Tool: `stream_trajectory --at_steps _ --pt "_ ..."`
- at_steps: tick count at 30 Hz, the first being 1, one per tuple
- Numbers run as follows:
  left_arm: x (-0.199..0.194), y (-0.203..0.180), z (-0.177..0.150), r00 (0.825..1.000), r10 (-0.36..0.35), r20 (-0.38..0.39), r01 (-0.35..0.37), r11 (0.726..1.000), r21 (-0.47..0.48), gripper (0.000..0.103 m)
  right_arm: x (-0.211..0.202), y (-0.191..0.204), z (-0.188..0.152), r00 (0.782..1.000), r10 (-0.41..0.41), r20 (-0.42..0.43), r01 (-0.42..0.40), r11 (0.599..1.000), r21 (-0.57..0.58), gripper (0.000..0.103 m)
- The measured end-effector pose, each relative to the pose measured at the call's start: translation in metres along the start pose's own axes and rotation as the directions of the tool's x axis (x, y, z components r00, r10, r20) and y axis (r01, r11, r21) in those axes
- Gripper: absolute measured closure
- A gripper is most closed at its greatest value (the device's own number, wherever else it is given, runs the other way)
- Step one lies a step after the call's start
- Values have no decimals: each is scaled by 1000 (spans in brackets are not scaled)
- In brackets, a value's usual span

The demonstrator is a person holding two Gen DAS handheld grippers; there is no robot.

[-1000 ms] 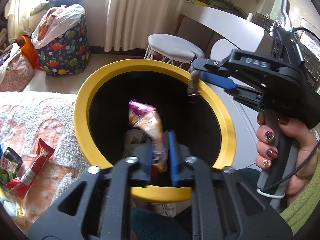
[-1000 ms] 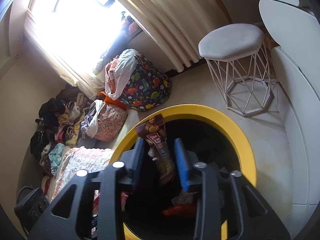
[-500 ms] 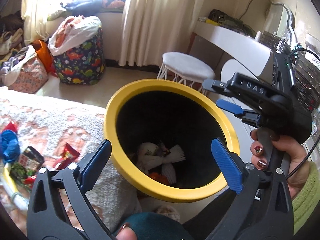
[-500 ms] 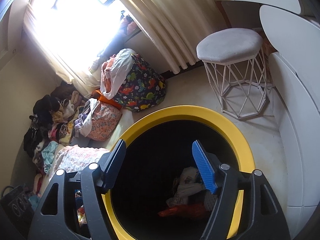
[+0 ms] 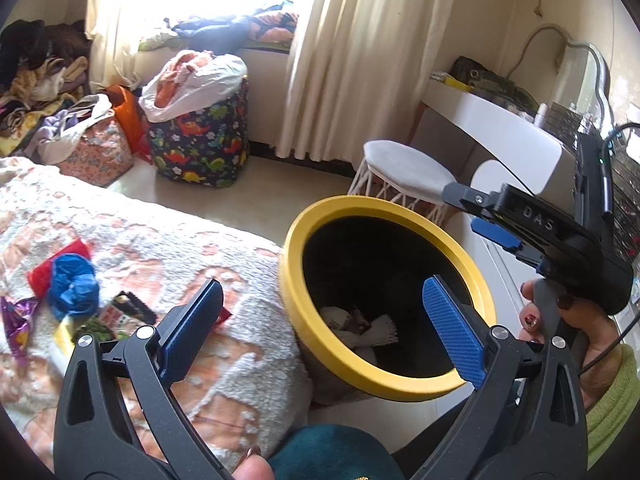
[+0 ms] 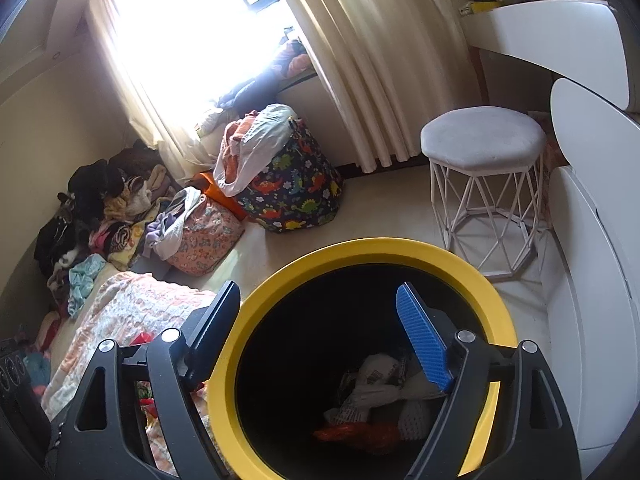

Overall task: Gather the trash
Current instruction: 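Move both open grippers back over the remaining trash on the bed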

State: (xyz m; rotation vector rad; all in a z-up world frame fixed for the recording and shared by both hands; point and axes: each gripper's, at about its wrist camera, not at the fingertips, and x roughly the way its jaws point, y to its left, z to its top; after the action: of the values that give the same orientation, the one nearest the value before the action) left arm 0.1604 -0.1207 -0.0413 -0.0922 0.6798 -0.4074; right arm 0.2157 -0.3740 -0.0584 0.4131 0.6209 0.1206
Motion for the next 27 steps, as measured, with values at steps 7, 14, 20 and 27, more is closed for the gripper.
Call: stream_trajectory --at_steps 7,14,20,27 --pt "-13 12 3 999 35 39 -34 999 -19 11 -1 10 1 1000 16 1 -16 999 -28 23" --pt "-26 27 3 995 75 65 -72 997 -41 11 -1 17 2 999 34 6 -34 998 -46 21" --pt "-36 44 2 990 116 79 -110 991 -77 11 -1 32 -2 998 59 1 -58 995 -78 20" --pt "-46 66 0 986 149 80 -139 982 -125 11 2 54 -9 995 93 -19 -95 989 -113 20"
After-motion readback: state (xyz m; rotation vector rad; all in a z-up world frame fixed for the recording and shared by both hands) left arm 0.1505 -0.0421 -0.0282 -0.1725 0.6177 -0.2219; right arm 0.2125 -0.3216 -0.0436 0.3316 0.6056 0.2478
